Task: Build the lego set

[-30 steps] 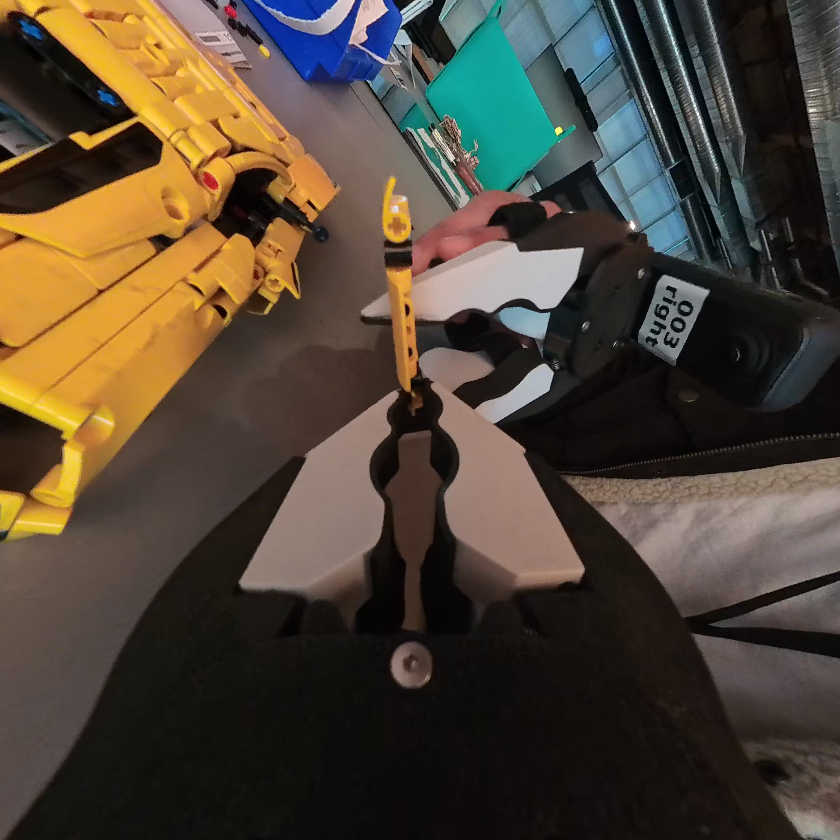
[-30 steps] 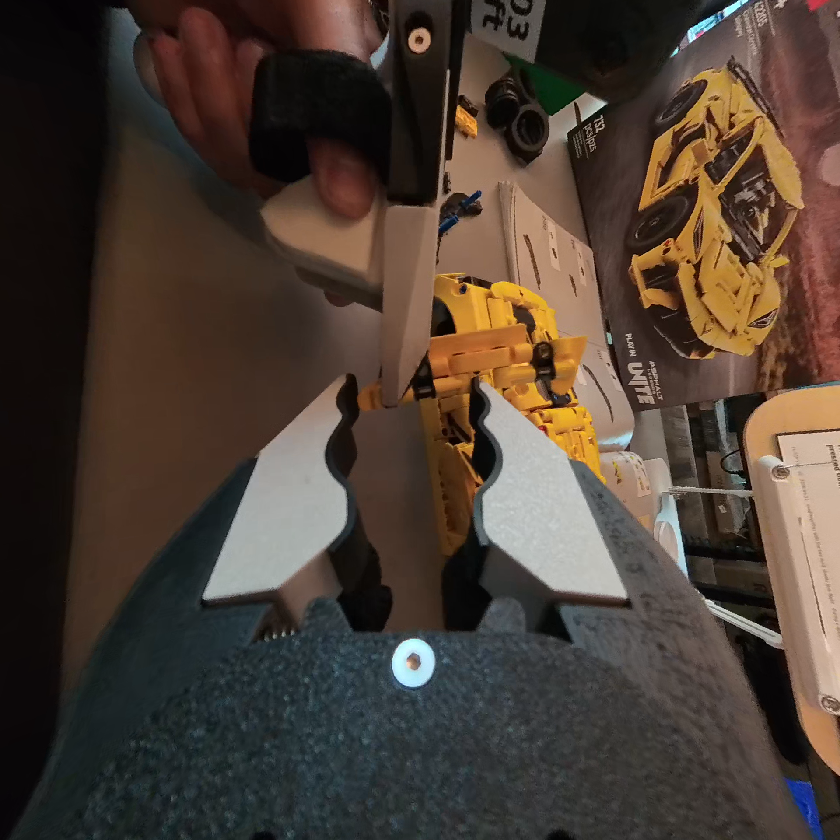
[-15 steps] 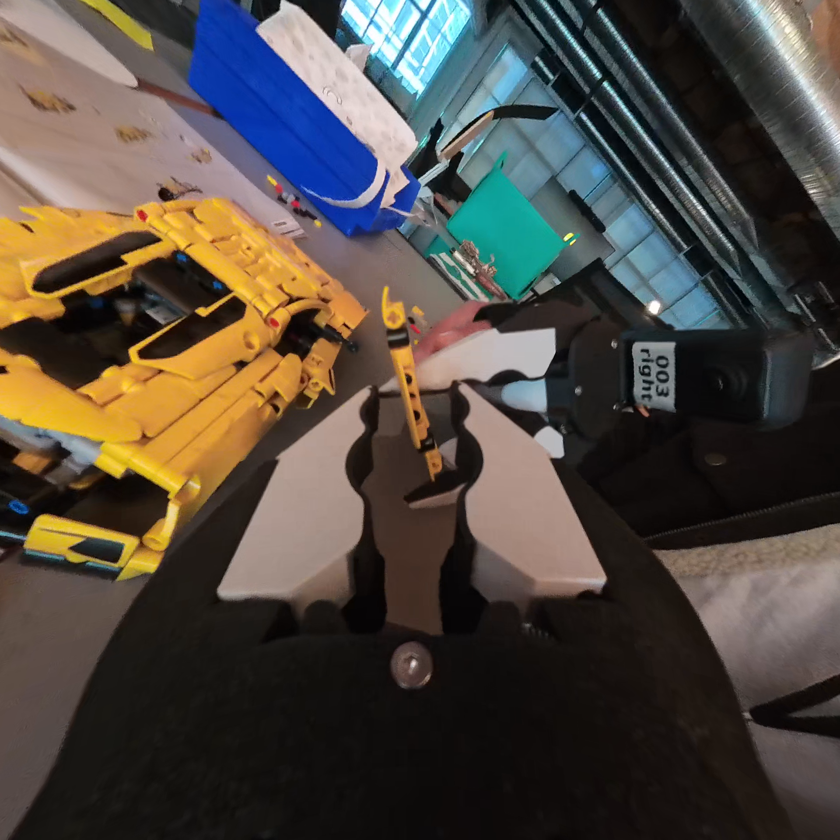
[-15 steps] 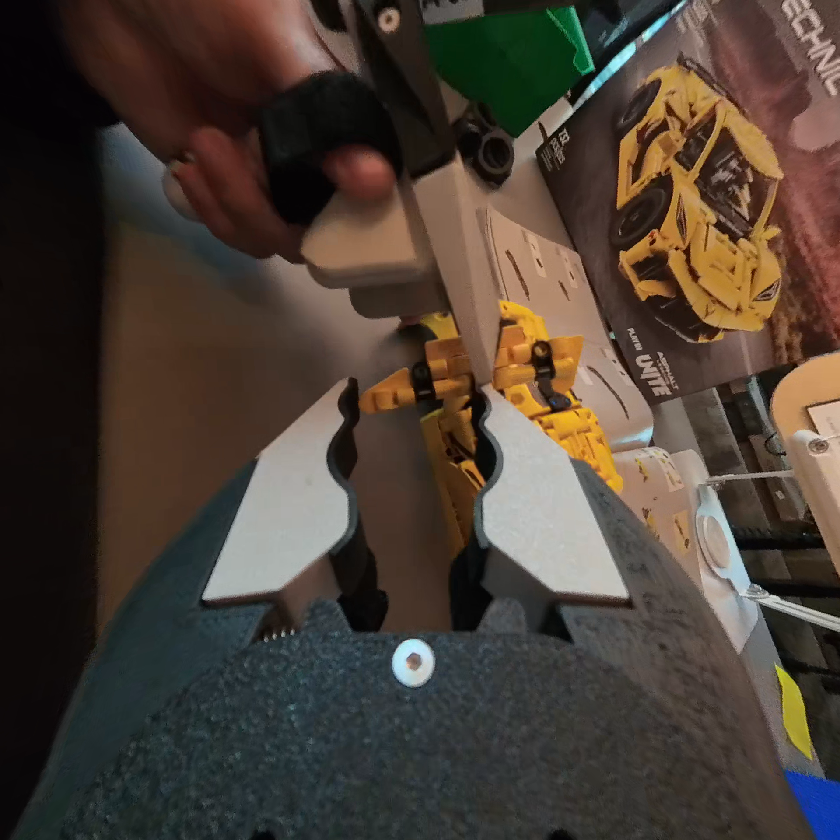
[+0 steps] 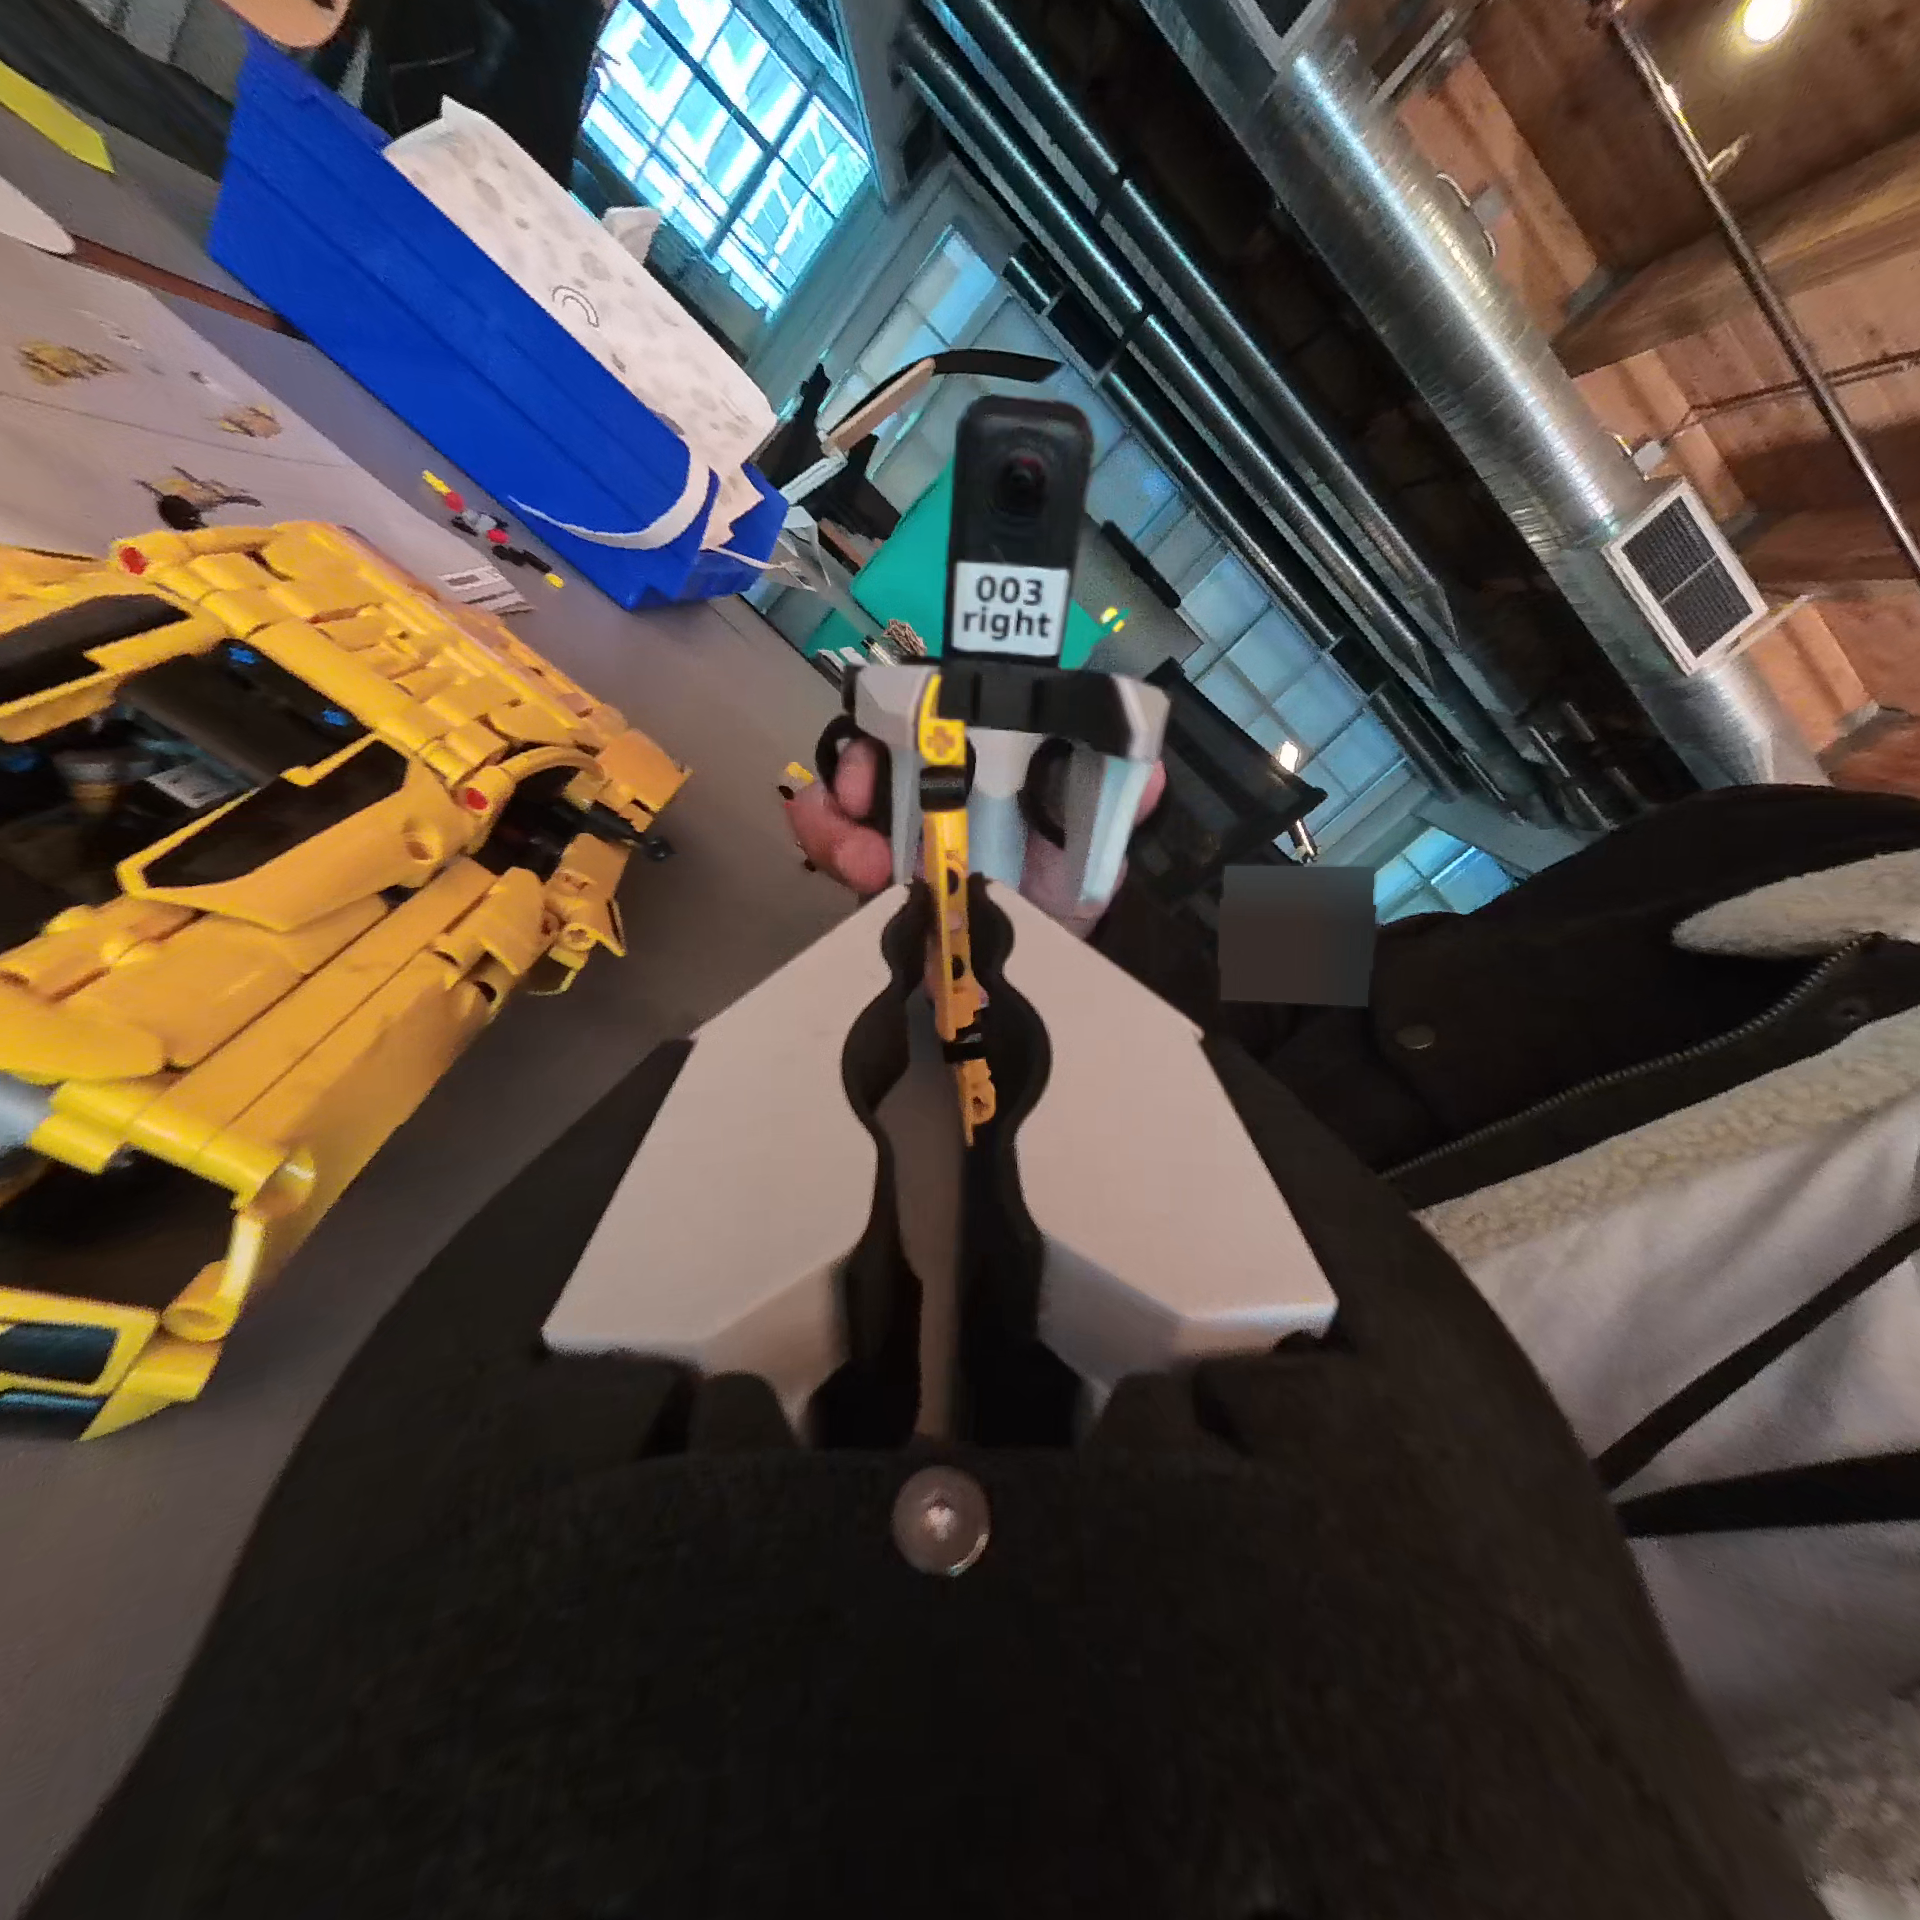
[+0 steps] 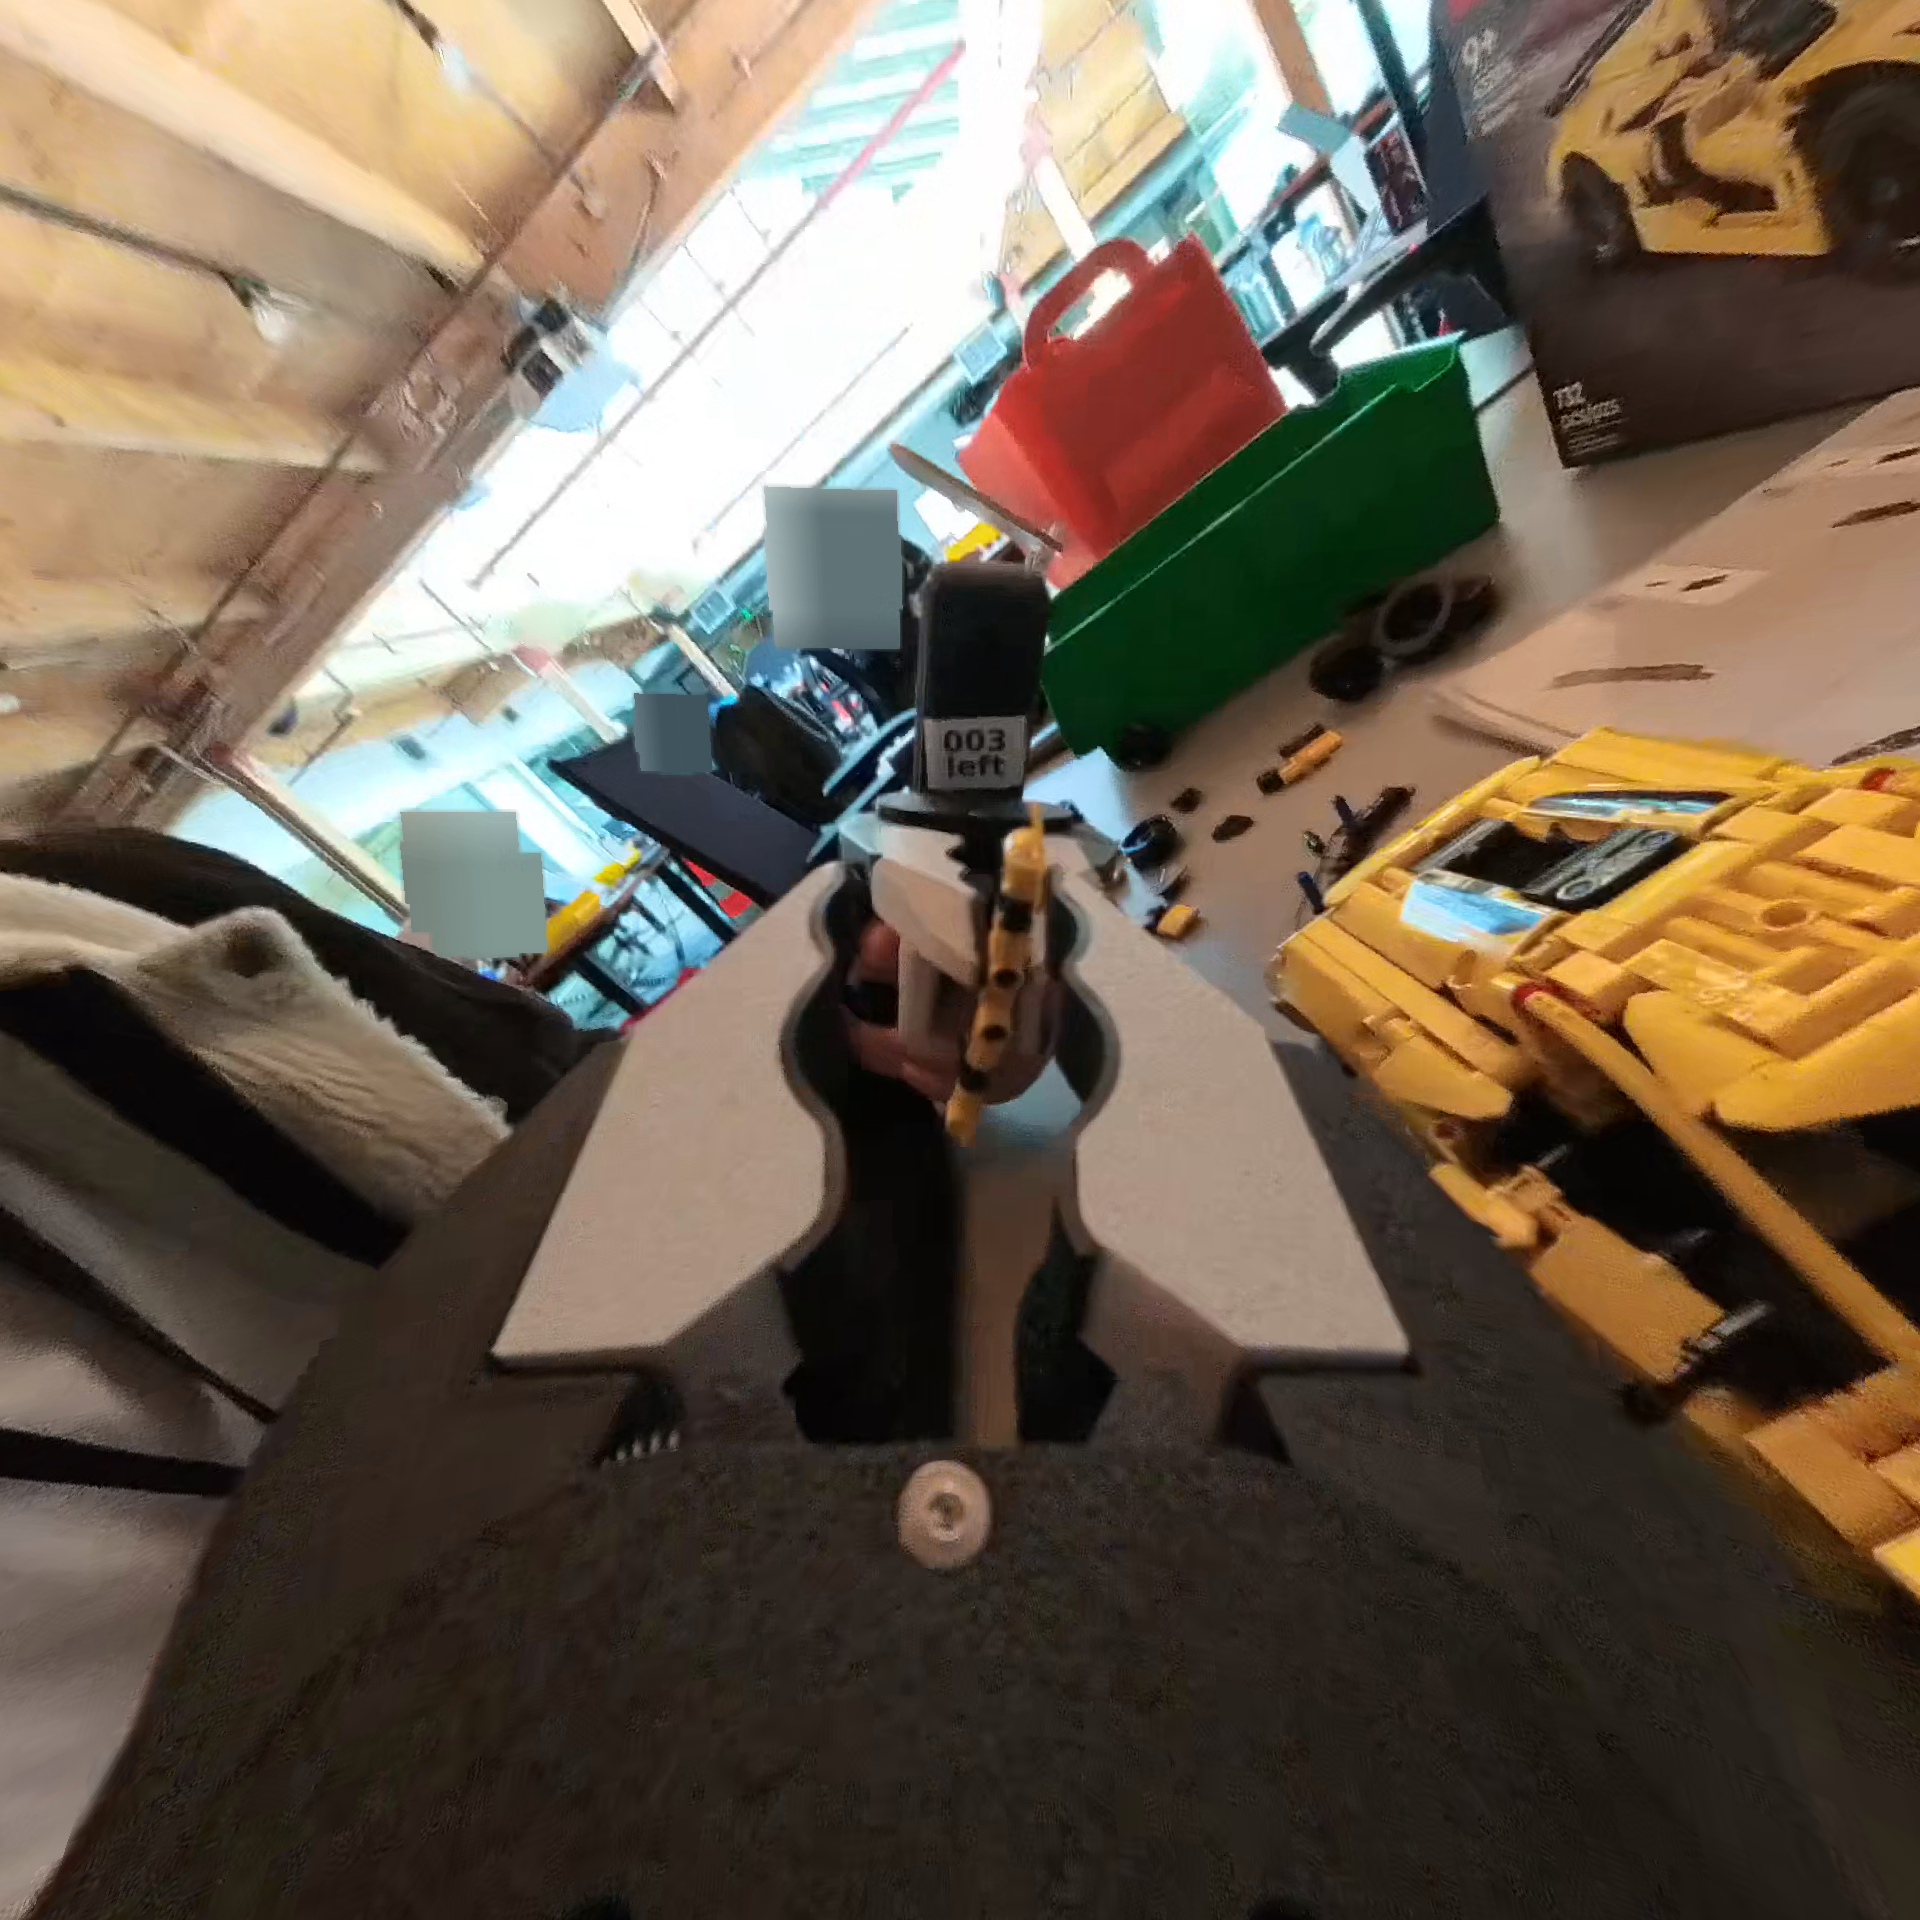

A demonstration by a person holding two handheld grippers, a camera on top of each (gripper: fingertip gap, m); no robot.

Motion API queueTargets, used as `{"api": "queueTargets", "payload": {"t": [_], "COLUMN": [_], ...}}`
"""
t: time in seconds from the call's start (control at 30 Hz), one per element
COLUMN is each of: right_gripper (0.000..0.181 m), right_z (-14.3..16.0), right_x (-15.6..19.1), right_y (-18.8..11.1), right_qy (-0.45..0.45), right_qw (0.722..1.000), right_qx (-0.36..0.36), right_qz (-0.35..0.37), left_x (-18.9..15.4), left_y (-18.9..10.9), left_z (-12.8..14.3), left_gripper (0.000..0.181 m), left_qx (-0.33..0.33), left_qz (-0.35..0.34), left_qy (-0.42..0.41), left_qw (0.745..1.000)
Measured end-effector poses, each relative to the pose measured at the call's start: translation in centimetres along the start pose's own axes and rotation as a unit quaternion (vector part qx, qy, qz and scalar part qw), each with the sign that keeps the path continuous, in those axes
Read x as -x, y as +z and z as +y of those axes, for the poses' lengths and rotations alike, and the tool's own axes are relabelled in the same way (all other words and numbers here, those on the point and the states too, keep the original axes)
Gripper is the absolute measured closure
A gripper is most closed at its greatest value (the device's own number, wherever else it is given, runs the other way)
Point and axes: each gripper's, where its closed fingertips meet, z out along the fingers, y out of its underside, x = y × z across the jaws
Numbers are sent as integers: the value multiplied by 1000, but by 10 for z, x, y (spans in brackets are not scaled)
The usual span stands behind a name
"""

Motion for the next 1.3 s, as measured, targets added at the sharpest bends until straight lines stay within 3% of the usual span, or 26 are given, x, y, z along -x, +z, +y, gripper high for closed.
{"api": "queueTargets", "payload": {"t": [0.23,0.37,0.43,0.53,0.87,1.3], "right_gripper": [175,175,175,175,175,175], "right_z": [8,6,9,10,13,10], "right_x": [-5,-10,-10,-8,-1,0], "right_y": [2,1,5,9,12,14], "right_qy": [4,16,26,36,3,49], "right_qw": [1000,1000,999,999,1000,998], "right_qx": [18,6,7,2,7,-19], "right_qz": [8,22,18,11,-1,-36], "left_x": [-7,-2,-2,-4,-11,-12], "left_y": [6,9,11,10,7,6], "left_z": [12,5,2,3,-1,-2], "left_gripper": [175,173,164,174,174,175], "left_qx": [31,16,8,11,-4,-16], "left_qz": [7,-18,-23,-16,3,13], "left_qy": [23,43,47,47,44,23], "left_qw": [999,999,999,999,999,1000]}}
